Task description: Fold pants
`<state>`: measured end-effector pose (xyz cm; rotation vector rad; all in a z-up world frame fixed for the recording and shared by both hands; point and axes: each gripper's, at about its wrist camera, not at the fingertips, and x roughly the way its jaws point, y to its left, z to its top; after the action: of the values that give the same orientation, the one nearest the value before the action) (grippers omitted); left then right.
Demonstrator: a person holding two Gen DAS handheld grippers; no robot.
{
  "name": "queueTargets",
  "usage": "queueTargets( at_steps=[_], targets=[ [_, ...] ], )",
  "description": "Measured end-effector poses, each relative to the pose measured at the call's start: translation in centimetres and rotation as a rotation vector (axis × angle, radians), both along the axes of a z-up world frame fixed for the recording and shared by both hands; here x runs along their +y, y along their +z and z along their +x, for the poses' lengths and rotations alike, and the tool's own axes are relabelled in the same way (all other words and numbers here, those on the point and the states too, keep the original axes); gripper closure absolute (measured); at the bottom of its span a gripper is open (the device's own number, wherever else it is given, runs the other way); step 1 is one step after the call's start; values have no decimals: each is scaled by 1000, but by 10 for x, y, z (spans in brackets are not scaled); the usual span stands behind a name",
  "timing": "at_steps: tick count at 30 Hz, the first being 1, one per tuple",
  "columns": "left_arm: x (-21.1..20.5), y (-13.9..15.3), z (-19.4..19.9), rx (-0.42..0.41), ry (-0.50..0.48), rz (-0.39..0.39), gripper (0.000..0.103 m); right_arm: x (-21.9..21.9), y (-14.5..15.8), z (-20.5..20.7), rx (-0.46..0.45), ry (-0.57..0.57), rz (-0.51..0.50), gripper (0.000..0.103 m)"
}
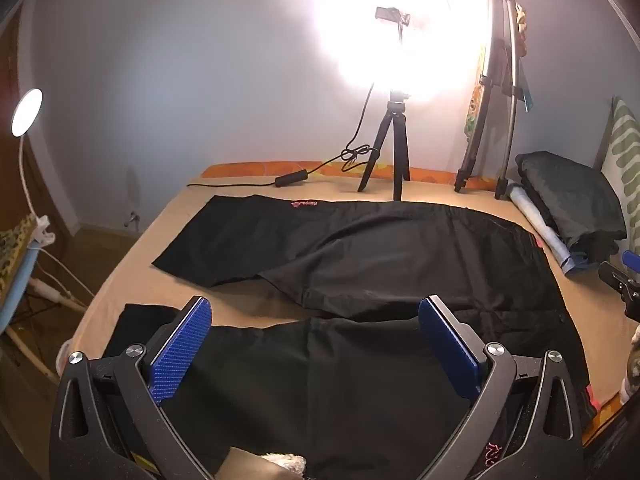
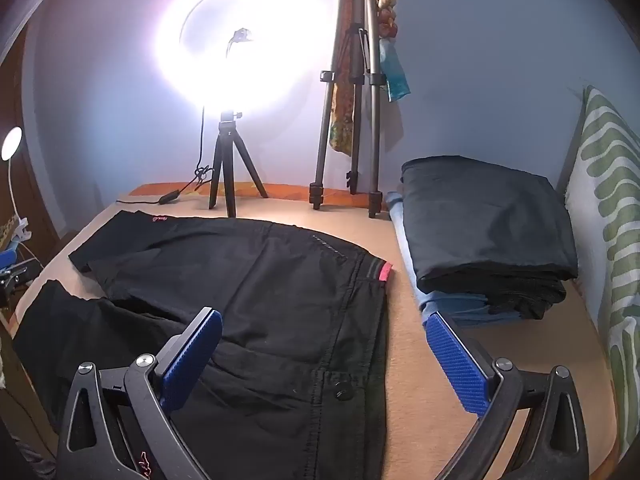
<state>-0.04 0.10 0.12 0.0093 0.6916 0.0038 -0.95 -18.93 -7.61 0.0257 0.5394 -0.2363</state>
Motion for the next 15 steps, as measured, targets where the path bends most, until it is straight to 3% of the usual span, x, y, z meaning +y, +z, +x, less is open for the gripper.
queueTargets(
  at_steps=[6, 7, 15],
  targets=[
    [11, 1, 1, 1, 14, -36, 0, -7, 0, -3, 12, 9, 0, 0],
    [4, -1, 0, 0, 7, 6, 0, -7, 1, -3, 13, 10, -1, 0],
    [2, -7, 1, 5, 1, 8, 0, -13, 3, -4, 11, -9, 0, 0]
  ],
)
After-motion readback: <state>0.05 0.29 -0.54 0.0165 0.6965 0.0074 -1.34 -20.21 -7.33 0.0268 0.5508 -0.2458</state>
